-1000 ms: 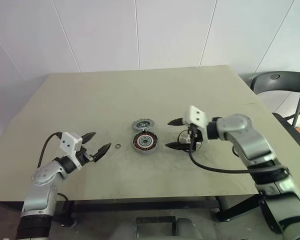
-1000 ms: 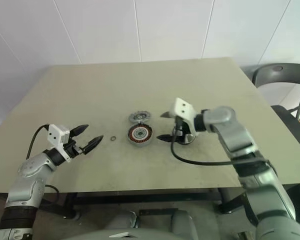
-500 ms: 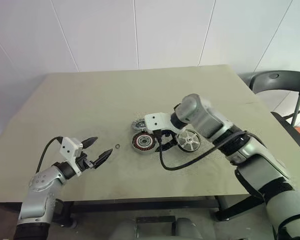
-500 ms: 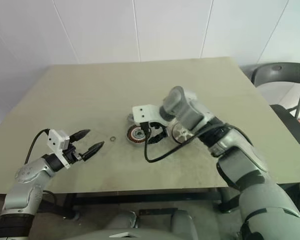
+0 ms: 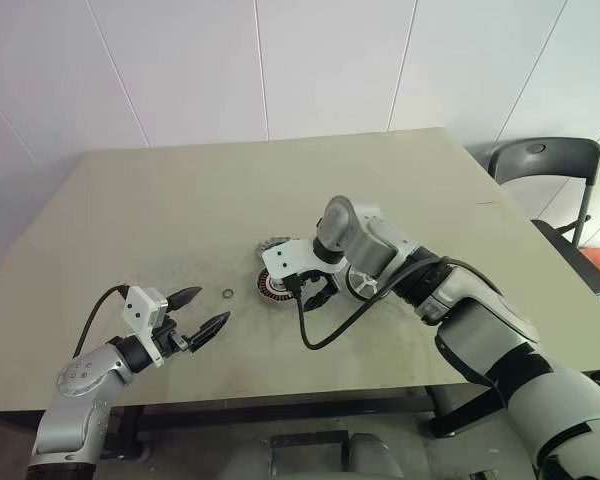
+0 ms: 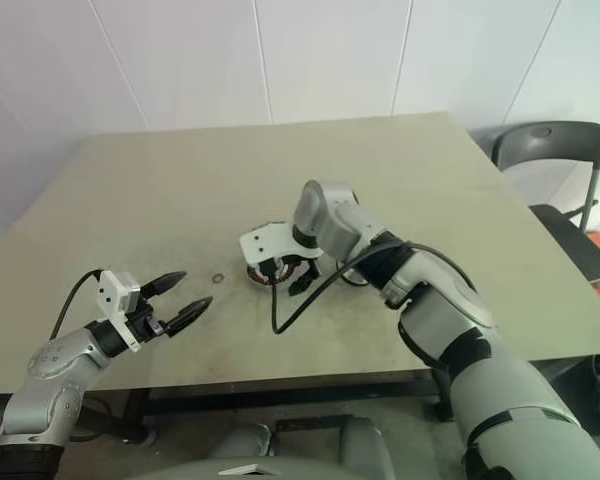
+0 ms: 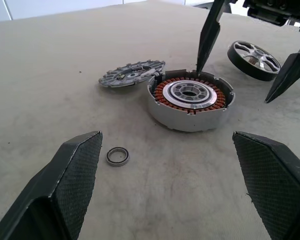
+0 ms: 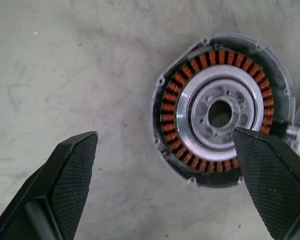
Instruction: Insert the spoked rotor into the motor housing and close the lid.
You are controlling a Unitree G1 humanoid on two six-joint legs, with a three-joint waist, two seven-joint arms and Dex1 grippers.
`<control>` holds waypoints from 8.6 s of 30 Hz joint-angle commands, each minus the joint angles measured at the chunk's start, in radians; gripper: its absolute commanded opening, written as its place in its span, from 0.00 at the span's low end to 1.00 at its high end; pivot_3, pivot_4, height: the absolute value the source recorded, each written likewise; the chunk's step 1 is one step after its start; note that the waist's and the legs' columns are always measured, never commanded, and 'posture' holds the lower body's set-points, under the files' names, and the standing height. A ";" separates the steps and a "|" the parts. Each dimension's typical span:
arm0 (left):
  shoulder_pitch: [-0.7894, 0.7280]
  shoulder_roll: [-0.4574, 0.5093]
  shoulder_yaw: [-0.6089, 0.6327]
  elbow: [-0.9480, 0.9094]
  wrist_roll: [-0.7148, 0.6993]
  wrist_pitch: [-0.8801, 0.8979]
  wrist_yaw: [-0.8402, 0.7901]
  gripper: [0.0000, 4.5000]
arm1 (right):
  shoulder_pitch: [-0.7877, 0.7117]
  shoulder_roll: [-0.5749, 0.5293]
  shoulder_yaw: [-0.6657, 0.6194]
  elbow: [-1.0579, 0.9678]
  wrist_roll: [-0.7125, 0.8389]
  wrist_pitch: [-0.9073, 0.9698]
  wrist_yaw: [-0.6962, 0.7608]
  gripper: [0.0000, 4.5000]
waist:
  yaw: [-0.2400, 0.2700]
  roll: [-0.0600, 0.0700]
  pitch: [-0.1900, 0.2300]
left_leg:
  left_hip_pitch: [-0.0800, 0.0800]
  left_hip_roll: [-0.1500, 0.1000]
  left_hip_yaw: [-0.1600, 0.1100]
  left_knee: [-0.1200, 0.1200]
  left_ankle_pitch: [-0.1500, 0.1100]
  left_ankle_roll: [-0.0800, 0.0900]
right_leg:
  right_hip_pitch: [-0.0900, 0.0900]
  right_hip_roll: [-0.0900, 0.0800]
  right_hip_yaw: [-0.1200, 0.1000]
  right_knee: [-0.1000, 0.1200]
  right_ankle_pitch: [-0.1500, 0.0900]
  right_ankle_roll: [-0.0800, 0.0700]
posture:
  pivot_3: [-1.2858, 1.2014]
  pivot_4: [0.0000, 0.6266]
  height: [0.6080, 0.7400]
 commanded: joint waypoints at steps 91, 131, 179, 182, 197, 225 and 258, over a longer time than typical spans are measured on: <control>-0.031 0.005 0.036 0.045 -0.020 -0.012 0.057 1.00 | 0.136 -0.218 -0.450 -0.434 0.507 0.677 -0.018 1.00 | 0.009 -0.002 -0.002 | -0.002 0.006 0.002 0.000 0.002 -0.005 | -0.001 0.005 0.000 -0.003 -0.002 -0.003 | 0.52 0.00 1.00; -0.293 -0.042 -0.114 0.291 0.163 0.096 0.173 1.00 | 0.667 -0.310 -0.654 -0.532 0.712 -0.002 -0.082 1.00 | 0.010 -0.005 -0.001 | -0.001 0.007 0.005 0.001 0.002 -0.005 | 0.003 0.005 0.001 -0.008 0.000 -0.001 | 0.52 0.00 1.00; -0.382 0.145 -0.255 -0.032 -0.026 0.306 -0.272 0.17 | 0.684 -0.377 -0.667 -0.479 0.724 -0.031 -0.049 1.00 | 0.031 -0.006 0.000 | 0.000 0.008 0.007 0.001 0.001 -0.005 | 0.007 0.005 0.001 -0.015 0.002 -0.002 | 0.52 0.00 1.00; -0.435 0.117 -0.308 0.020 0.011 0.301 -0.278 0.17 | 0.699 -0.388 -0.674 -0.489 0.726 -0.023 -0.052 1.00 | 0.031 -0.006 0.000 | 0.000 0.008 0.006 0.001 0.001 -0.005 | 0.007 0.005 0.001 -0.016 0.002 -0.002 | 0.52 0.00 1.00; -0.498 0.065 -0.432 0.164 0.127 0.178 -0.358 0.17 | 0.699 -0.398 -0.681 -0.503 0.725 0.000 -0.060 1.00 | 0.029 -0.007 0.001 | 0.000 0.008 0.007 0.001 0.001 -0.005 | 0.007 0.005 0.001 -0.016 0.003 -0.001 | 0.52 0.00 1.00; -0.523 0.061 -0.437 0.210 0.190 0.170 -0.359 0.17 | 0.698 -0.385 -0.674 -0.520 0.724 0.007 -0.073 1.00 | 0.030 -0.007 0.001 | 0.000 0.008 0.007 0.002 0.002 -0.005 | 0.007 0.005 0.001 -0.016 0.004 0.001 | 0.52 0.00 1.00; -0.571 0.047 -0.220 0.152 0.091 0.295 -0.178 0.95 | 0.686 -0.367 -0.665 -0.502 0.716 -0.006 -0.078 1.00 | 0.026 -0.007 0.001 | 0.001 0.008 0.007 0.002 0.002 -0.005 | 0.008 0.005 0.001 -0.015 0.006 0.003 | 0.52 0.00 1.00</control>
